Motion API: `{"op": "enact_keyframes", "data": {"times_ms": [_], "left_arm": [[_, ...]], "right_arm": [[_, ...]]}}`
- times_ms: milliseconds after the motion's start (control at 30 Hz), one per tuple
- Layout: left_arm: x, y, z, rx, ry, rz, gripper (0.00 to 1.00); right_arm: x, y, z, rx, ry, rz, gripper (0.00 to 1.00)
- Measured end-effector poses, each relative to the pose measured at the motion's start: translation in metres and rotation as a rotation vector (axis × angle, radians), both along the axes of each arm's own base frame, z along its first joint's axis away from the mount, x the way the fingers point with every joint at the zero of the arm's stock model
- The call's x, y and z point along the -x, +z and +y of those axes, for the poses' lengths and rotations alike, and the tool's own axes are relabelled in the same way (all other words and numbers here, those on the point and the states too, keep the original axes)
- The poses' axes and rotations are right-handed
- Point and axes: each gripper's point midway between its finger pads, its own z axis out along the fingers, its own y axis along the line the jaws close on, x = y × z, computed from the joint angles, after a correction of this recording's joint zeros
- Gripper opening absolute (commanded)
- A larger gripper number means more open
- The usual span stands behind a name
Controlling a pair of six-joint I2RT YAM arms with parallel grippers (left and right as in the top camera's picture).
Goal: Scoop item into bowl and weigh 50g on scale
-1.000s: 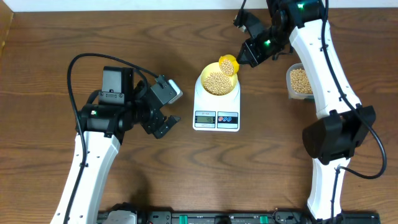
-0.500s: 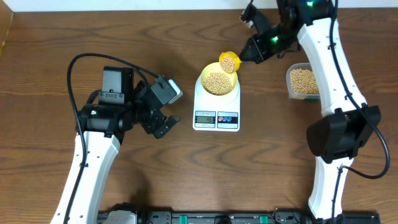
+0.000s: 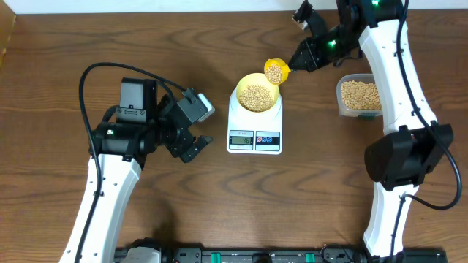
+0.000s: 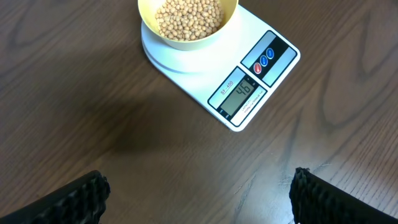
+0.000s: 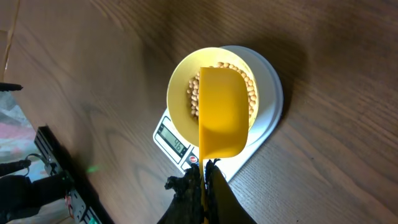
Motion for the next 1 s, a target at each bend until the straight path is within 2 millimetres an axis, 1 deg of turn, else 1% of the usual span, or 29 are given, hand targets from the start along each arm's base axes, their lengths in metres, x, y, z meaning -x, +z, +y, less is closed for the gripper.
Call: {"op": "enact_keyframes", "data": {"times_ms": [300, 600, 900, 1000], "left_arm": [[0.0, 0.0, 0.0, 0.0, 0.0, 0.0, 0.95], [0.0, 0.0, 0.0, 0.0, 0.0, 0.0, 0.95], [0.0, 0.0, 0.0, 0.0, 0.0, 0.0, 0.95], [0.0, 0.0, 0.0, 0.0, 0.0, 0.0, 0.95]], "right_arm": [[0.003, 0.0, 0.003, 0.002, 0.008, 0.006, 0.01], [0.008, -0.001, 0.015, 0.014, 0.056, -0.011, 0.01], [0.012, -0.007, 0.024, 0.072, 0.087, -0.033, 0.01], [0.011, -0.007, 0.024, 0.077, 0.089, -0.04, 0.01]]}}
